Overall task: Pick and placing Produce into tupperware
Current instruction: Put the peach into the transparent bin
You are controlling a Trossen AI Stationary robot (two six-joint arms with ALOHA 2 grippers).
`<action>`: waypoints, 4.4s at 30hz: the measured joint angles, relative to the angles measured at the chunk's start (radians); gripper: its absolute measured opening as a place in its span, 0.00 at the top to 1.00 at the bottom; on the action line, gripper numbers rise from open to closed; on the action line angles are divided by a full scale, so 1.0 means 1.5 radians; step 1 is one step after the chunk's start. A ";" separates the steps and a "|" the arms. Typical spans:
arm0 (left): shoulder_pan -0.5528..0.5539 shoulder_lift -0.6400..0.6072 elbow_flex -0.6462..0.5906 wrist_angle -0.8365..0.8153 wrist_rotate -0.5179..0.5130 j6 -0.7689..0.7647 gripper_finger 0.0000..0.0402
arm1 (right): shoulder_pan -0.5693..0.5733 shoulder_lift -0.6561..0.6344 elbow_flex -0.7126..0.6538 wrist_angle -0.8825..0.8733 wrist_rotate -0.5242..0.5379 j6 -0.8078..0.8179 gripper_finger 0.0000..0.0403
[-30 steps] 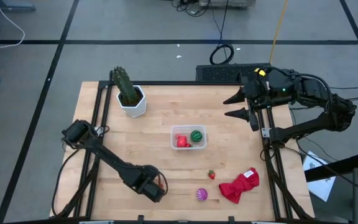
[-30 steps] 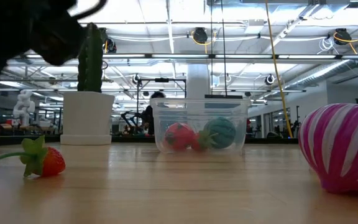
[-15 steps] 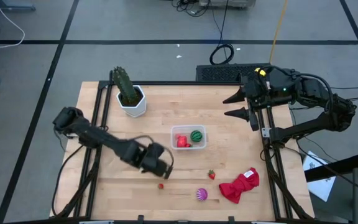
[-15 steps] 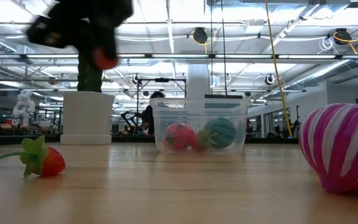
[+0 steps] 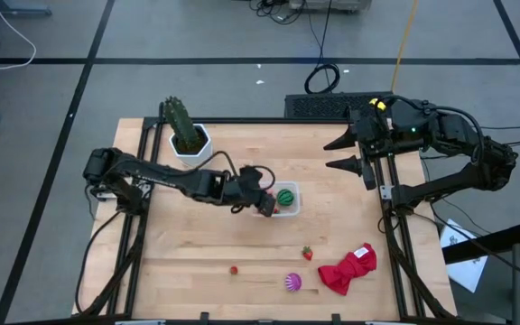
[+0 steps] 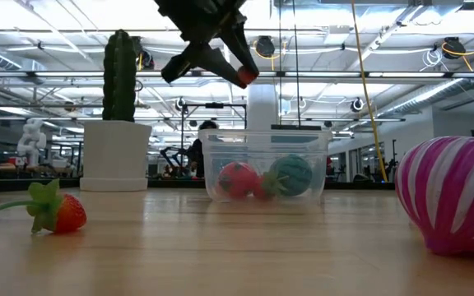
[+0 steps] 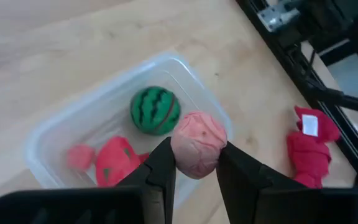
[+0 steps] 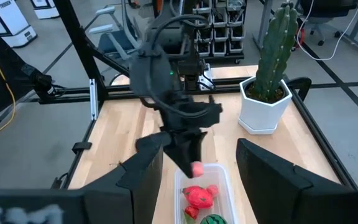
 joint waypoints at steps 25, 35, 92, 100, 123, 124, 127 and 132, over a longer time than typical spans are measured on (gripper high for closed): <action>0.015 0.104 0.000 0.010 0.012 -0.127 0.77 | 0.000 0.000 0.000 -0.001 0.000 -0.053 0.51; 0.025 0.110 0.000 0.009 0.012 -0.136 0.77 | 0.000 0.000 0.000 -0.016 0.000 -0.053 0.51; 0.047 0.110 0.210 -0.217 0.120 0.095 0.77 | 0.000 0.000 0.000 -0.013 0.000 -0.086 0.51; 0.058 0.259 0.355 -0.409 0.170 0.109 0.77 | 0.000 0.000 0.000 -0.025 0.000 -0.085 0.51; 0.073 0.331 0.390 -0.401 0.205 0.090 0.77 | 0.000 0.000 0.000 -0.067 0.000 -0.082 0.51; 0.075 0.331 0.390 -0.402 0.206 0.090 0.77 | 0.000 0.000 0.000 -0.070 0.000 -0.082 0.51; 0.078 0.331 0.390 -0.401 0.208 0.091 0.77 | 0.000 0.000 0.000 -0.081 0.000 -0.082 0.51; 0.079 0.331 0.390 -0.401 0.208 0.094 0.77 | 0.000 0.000 0.000 -0.092 0.000 -0.083 0.51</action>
